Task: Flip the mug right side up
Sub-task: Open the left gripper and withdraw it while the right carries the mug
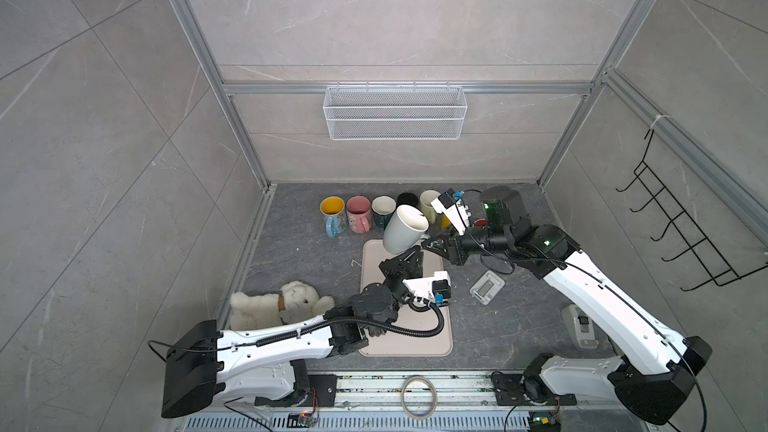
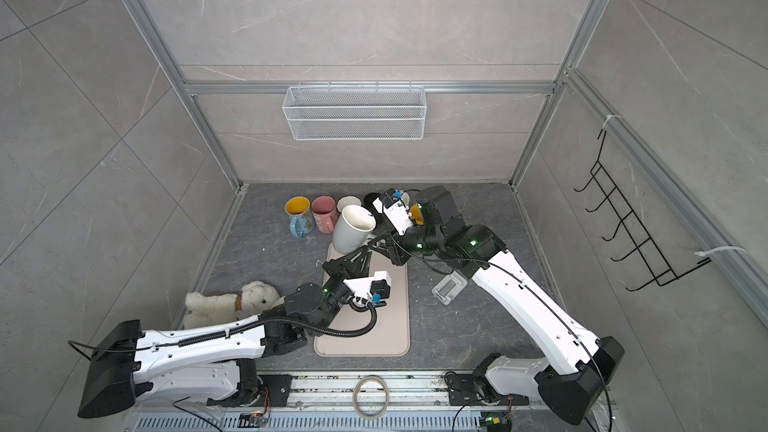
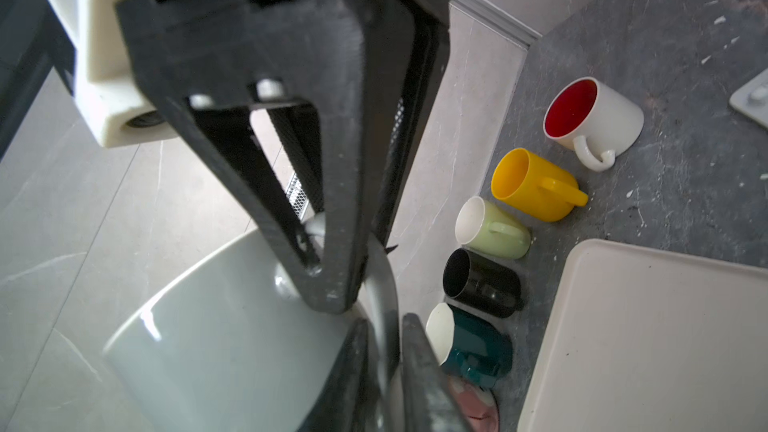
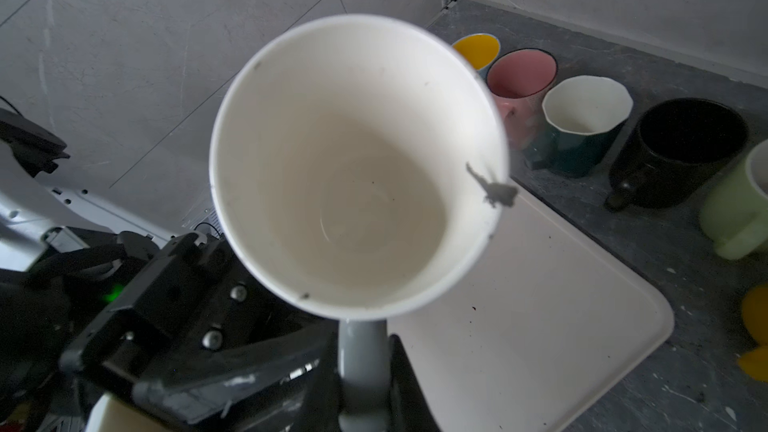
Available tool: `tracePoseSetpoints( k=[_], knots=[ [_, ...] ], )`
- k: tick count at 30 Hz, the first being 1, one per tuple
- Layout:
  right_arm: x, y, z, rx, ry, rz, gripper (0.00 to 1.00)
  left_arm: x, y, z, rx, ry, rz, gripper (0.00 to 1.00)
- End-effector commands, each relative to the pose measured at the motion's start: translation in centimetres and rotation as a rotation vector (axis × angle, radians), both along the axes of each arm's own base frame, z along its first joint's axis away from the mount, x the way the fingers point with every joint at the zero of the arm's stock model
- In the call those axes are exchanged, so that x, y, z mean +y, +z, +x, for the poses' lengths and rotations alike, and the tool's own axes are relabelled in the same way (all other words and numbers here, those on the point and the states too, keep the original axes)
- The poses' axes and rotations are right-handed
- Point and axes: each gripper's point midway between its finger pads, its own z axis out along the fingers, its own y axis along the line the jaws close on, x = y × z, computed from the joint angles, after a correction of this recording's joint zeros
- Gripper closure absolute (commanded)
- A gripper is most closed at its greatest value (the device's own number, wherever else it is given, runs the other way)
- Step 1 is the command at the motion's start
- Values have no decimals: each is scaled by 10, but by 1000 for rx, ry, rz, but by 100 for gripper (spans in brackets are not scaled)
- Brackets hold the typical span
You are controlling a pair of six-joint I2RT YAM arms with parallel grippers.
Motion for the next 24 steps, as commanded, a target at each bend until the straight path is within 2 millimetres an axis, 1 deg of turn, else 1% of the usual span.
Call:
tracePoseSetpoints(
  k=[1, 4, 8, 10, 13, 15, 18, 21, 24],
  knots=[
    [-12, 8, 18, -29, -136, 8, 100, 23, 49, -3, 29, 29, -196, 67],
    [-22, 16, 29, -63, -227, 8, 100, 28, 44, -8, 84, 1, -207, 61],
    [-43, 24, 45, -115, -379, -20, 100, 41, 47, -16, 151, -35, -276, 58],
    [-49, 24, 50, -123, -420, -34, 100, 47, 49, -20, 180, -44, -311, 57],
    [-50, 22, 55, -117, -446, -43, 100, 59, 55, -22, 232, -39, -372, 53],
    [-48, 20, 59, -109, -447, -47, 100, 67, 59, -22, 265, -21, -418, 52],
    [-38, 14, 64, -82, -431, -48, 100, 78, 63, -23, 301, -11, -467, 48],
    [-20, 8, 70, -62, -393, -38, 100, 89, 68, -24, 334, -6, -549, 41],
    [5, 1, 74, -46, -345, -48, 100, 109, 75, -21, 366, 43, -639, 38]
  ],
)
